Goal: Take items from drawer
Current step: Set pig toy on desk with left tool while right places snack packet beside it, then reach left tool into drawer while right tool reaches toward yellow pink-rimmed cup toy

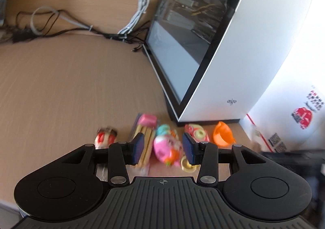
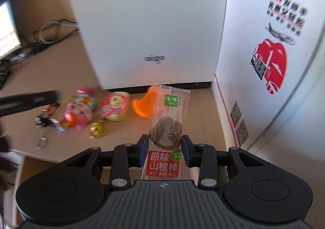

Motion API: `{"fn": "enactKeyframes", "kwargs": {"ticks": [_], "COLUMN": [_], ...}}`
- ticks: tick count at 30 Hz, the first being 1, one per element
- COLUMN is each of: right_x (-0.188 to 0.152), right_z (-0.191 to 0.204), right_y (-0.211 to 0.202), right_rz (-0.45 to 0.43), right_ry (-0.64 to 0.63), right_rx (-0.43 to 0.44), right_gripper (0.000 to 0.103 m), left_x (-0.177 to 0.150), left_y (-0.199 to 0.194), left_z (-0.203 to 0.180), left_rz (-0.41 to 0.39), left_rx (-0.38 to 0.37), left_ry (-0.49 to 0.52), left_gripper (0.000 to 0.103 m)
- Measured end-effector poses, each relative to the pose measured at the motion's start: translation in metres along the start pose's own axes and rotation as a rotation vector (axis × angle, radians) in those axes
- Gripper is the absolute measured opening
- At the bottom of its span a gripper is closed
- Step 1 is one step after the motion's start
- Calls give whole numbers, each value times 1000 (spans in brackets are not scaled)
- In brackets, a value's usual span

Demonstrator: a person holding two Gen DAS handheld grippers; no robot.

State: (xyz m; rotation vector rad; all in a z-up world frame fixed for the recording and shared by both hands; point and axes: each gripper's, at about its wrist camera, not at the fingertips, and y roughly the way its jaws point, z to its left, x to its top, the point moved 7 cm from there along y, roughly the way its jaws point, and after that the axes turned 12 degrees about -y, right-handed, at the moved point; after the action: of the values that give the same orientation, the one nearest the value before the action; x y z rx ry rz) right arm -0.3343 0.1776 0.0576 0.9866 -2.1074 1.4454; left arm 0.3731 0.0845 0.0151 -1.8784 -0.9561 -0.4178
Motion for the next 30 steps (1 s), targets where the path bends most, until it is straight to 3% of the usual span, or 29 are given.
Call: {"fn": "enactKeyframes", "kwargs": {"ticks": [11,15,22,30], "right_x": [30,32,28,7], "right_z": [-16,-18,-11,15], "right_y": [65,69,39,-7], "right_rz": [94,70,11,-8], "right_ry": [19,29,5,-26], "right_rx": [-57,-23,-12,108], "right_gripper": [34,38,49,54], "left_x": [-75,-101,-126,-161], "left_y": [-41,-43,-29,-5], "left_z": [35,43,54,30], "left_rz": [248,338,469,663], "left_rx": [-19,-18,-14,-91], "left_ry": [81,97,117,240], "left_gripper": [45,45,45,45]}}
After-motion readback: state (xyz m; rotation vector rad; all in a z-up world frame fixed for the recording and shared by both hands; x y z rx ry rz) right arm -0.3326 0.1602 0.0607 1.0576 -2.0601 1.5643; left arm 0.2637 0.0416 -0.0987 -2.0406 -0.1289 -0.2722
